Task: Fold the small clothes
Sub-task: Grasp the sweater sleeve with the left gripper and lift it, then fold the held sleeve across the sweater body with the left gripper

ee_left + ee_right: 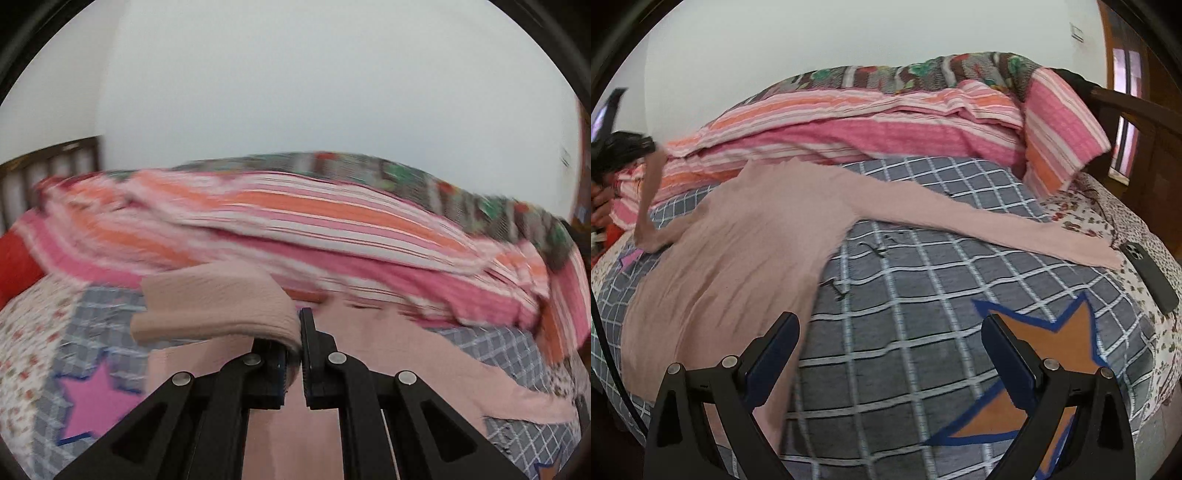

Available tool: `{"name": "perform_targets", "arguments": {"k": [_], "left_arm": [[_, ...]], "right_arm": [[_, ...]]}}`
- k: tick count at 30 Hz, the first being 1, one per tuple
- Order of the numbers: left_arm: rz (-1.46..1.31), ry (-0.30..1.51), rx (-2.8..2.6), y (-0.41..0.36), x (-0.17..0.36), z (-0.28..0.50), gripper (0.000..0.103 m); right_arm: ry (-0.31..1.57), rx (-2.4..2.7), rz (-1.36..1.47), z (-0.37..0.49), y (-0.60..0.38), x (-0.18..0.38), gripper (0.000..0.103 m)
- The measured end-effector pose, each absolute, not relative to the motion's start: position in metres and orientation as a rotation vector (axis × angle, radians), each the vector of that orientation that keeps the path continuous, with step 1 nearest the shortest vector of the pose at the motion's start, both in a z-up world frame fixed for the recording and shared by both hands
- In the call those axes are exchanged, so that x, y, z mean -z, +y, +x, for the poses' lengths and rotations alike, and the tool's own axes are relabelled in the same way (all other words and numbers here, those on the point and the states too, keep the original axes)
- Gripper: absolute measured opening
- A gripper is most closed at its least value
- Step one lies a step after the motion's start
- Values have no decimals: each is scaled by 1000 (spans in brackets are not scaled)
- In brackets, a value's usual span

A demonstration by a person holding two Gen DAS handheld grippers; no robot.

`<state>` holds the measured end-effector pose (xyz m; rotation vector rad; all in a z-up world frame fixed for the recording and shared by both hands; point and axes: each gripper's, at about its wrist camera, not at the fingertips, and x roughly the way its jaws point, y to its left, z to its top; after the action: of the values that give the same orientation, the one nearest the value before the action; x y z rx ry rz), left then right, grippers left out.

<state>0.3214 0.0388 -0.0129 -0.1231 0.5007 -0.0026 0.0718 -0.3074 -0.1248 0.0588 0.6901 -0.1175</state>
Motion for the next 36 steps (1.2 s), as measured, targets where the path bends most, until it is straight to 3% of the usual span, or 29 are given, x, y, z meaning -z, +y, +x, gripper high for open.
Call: {"name": "perform_targets", "arguments": {"k": [8, 14, 17, 18, 19, 22, 28, 30, 36], "left_arm": [[1, 598, 238, -105, 53, 354, 7], [-69, 778, 350, -123, 97, 368, 11], [-115, 807, 372, -98, 99, 361, 44], [-133, 788, 369, -83, 96, 356, 64], [-148, 760, 357, -69, 94, 351, 73], [-179, 689, 284, -18, 87, 337, 73], [-195, 753, 54, 89, 117, 325, 71], [-240, 776, 45, 116, 133, 322, 70], [-336, 858, 109, 139, 166, 342, 54]], "right_arm": [[722, 183, 78, 74, -333, 133, 98], [753, 184, 75, 90, -334, 140, 98], [753, 157, 67, 102, -326, 139, 98], [751, 147, 62, 107, -322, 138, 98], [748, 138, 56, 112, -318, 137, 98], [734, 111, 32, 128, -302, 133, 98], [721, 66, 5, 169, -275, 129, 97], [727, 34, 10, 186, -268, 126, 92], [736, 3, -92, 236, -227, 121, 86]]}}
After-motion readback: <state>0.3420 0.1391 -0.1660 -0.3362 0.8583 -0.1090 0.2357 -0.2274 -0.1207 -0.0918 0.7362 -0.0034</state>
